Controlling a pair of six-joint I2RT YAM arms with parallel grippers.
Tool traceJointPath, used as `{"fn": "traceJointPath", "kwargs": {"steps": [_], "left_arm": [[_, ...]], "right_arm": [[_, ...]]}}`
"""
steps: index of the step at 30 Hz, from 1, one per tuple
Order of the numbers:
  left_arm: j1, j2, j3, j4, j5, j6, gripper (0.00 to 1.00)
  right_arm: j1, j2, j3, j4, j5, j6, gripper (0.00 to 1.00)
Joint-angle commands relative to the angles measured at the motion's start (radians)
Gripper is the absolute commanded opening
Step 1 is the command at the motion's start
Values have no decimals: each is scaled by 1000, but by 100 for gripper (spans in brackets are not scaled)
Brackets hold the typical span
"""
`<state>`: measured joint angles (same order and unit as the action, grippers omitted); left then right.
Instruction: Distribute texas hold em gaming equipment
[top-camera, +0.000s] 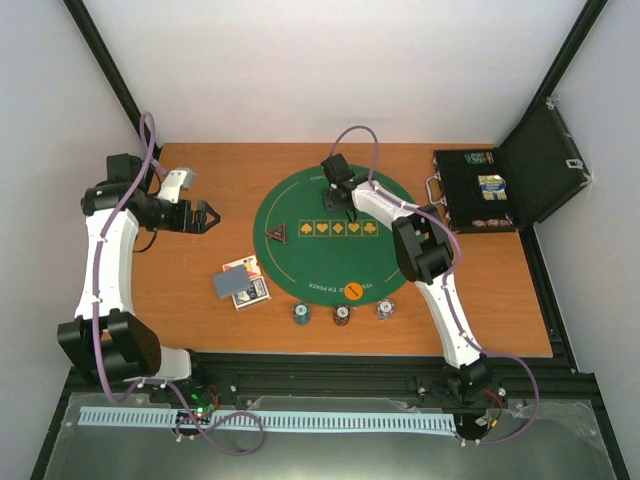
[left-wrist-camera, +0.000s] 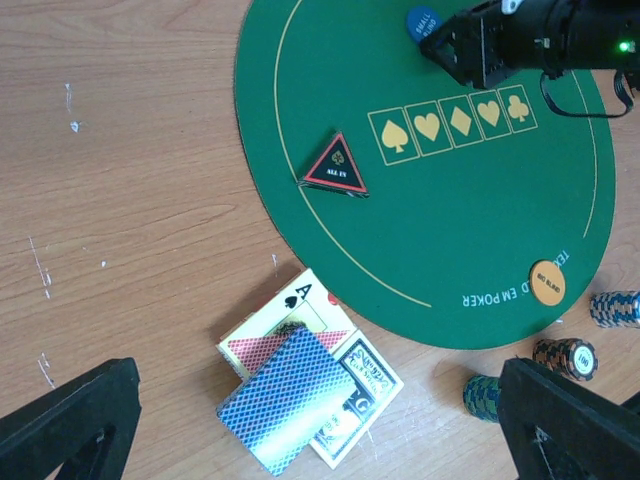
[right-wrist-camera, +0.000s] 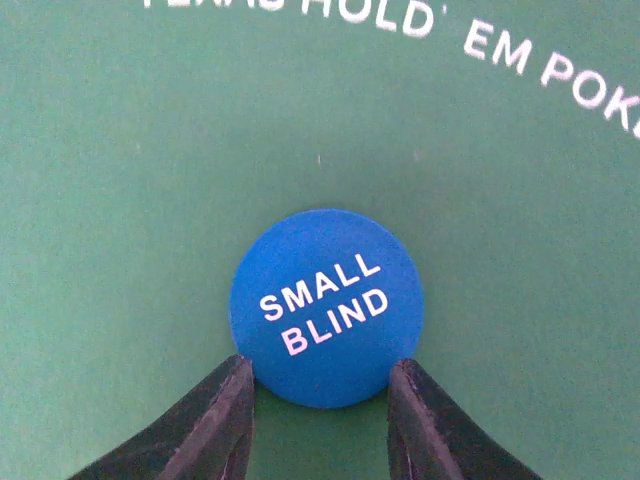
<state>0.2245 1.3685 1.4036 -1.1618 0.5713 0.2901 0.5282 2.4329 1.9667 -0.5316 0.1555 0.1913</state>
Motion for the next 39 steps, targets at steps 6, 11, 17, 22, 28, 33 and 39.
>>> {"fn": "traceJointPath", "kwargs": {"steps": [6, 11, 17, 22, 28, 33, 39], "left_arm": [[6, 6, 37, 5, 15, -6, 100], [6, -1, 24, 2, 27, 2, 100], [6, -1, 34, -8, 20, -7, 100], [6, -22, 16, -8, 25, -10, 100], [6, -46, -15, 2, 41, -13, 100], [6, -67, -21, 10, 45, -12, 100], [7, -62, -7, 4, 37, -13, 100]], "right_arm": [[-24, 127, 252, -171, -48, -24, 44], [-21, -51, 112, -165, -94, -8, 57], [56, -435, -333, -91, -50, 1, 71], [176, -648, -692, -34, 3, 67, 73], [282, -748, -906, 3, 18, 148, 73], [320, -748, -941, -15, 34, 165, 72], [323, -742, -968, -13, 6, 167, 71]]}}
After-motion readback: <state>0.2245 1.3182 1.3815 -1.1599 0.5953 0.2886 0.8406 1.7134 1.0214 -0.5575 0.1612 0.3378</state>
